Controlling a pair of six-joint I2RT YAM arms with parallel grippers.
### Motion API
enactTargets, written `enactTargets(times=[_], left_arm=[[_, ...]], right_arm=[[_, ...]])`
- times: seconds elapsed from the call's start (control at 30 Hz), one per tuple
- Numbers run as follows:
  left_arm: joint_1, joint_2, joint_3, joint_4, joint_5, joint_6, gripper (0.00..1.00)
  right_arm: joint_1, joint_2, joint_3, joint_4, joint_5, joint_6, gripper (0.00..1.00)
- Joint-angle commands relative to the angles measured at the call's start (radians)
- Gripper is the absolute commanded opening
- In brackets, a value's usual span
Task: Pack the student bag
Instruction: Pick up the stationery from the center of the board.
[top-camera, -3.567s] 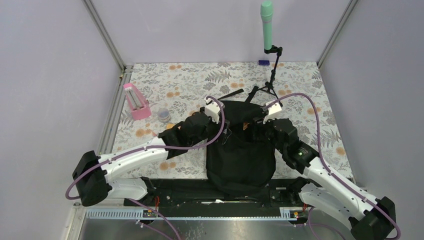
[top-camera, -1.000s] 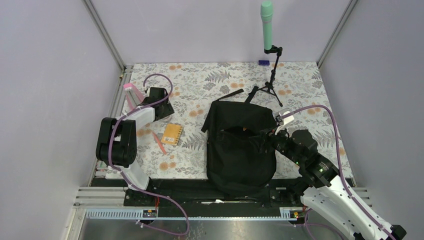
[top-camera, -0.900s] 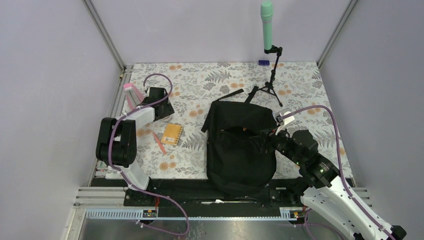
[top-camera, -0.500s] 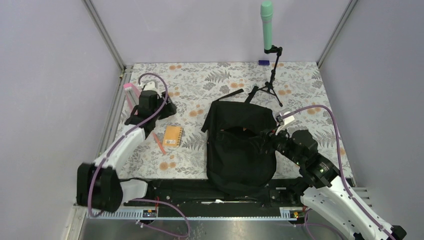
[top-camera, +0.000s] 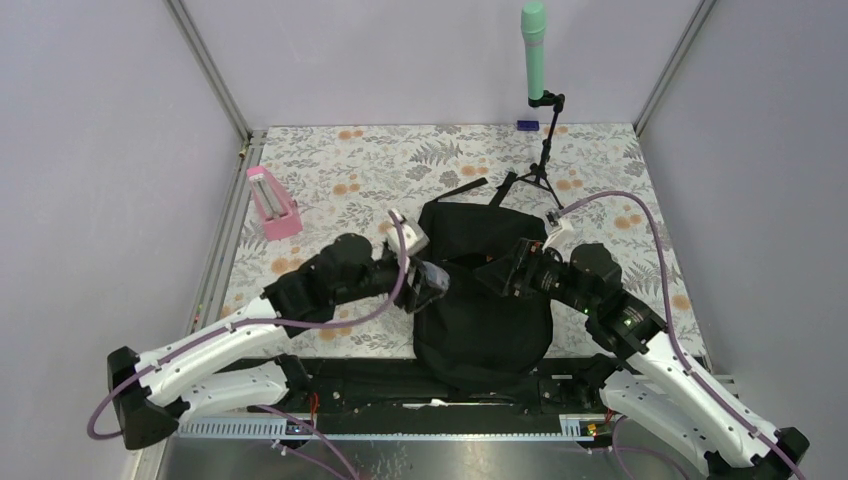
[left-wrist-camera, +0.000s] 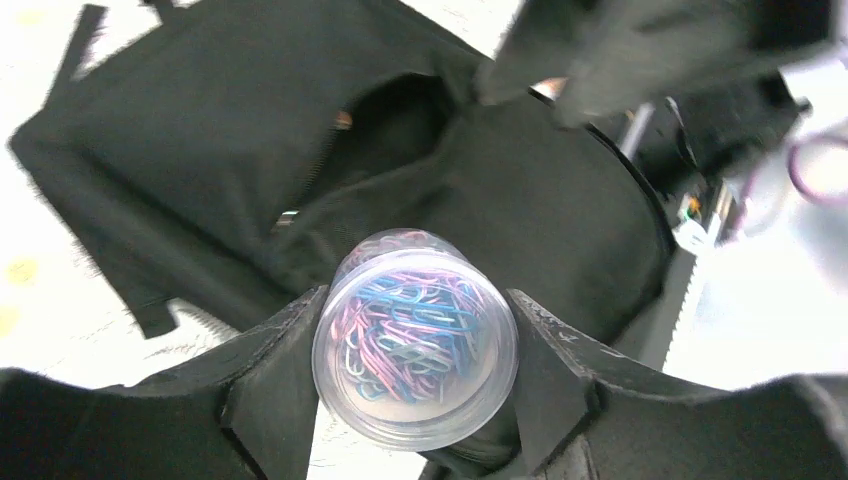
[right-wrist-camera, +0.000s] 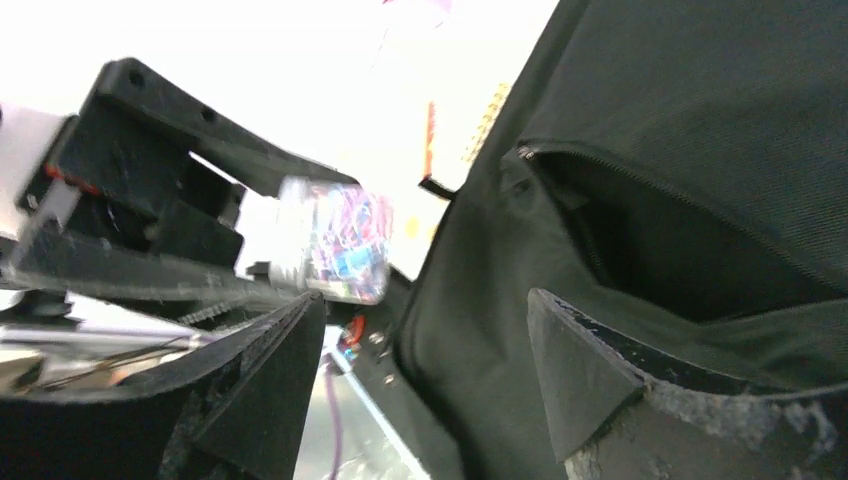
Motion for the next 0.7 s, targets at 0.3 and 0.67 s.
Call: enactTargets(times=[0.3,0.67], left_arm=[[-0.290,0.092,0.114,0.017,-0.130,0.167,0.31],[-0.320,0.134,0.104,0.116,-0.162,0.167,0.31]], right_arm=[[0.014,0.054,-0.021,0.120,-0.223,0.242,0.84],[0.033,0.098,-0.058,0.233,-0.354,0.250,0.88]])
